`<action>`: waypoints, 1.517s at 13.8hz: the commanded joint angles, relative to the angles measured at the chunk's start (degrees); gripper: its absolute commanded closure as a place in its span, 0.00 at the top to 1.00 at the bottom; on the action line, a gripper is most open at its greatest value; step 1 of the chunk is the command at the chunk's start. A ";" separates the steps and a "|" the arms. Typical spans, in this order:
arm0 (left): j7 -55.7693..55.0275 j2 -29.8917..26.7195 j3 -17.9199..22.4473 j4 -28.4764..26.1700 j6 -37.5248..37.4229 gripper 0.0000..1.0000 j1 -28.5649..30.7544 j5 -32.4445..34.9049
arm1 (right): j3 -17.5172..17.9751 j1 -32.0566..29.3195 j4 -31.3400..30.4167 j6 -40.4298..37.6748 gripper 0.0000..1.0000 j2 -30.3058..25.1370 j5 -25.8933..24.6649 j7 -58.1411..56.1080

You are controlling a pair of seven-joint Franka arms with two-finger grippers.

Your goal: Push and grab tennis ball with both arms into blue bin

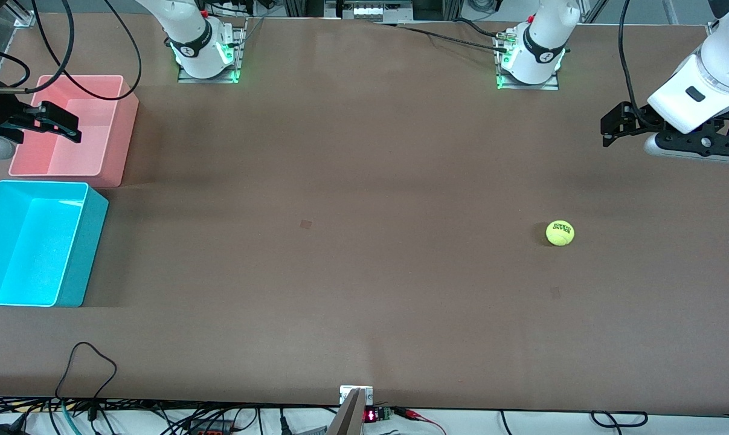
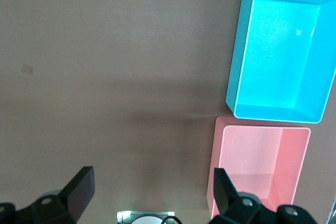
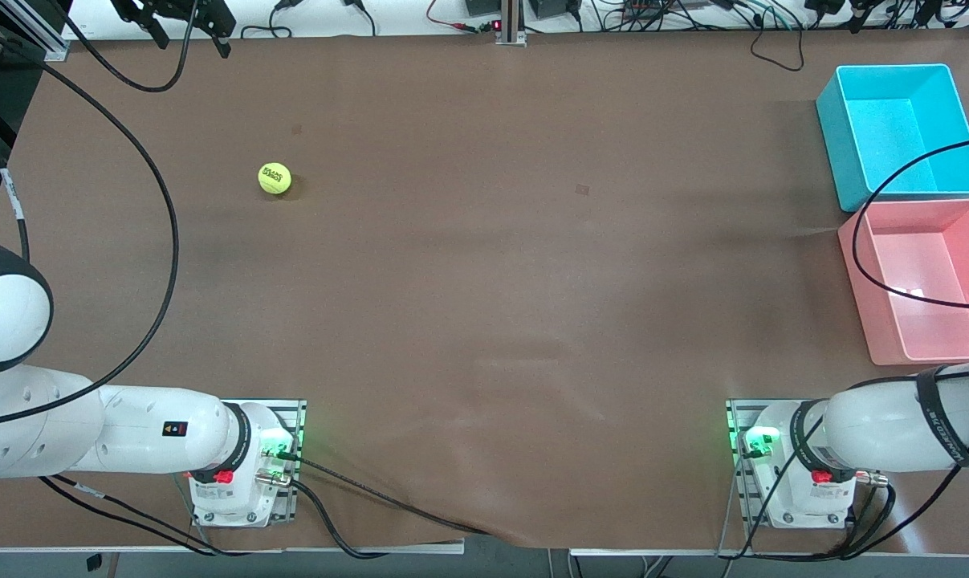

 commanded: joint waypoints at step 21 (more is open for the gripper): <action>0.71 2.86 0.38 1.91 -6.88 0.02 2.14 -0.14 | 0.12 -1.01 -0.83 0.23 1.00 -0.83 -0.31 0.85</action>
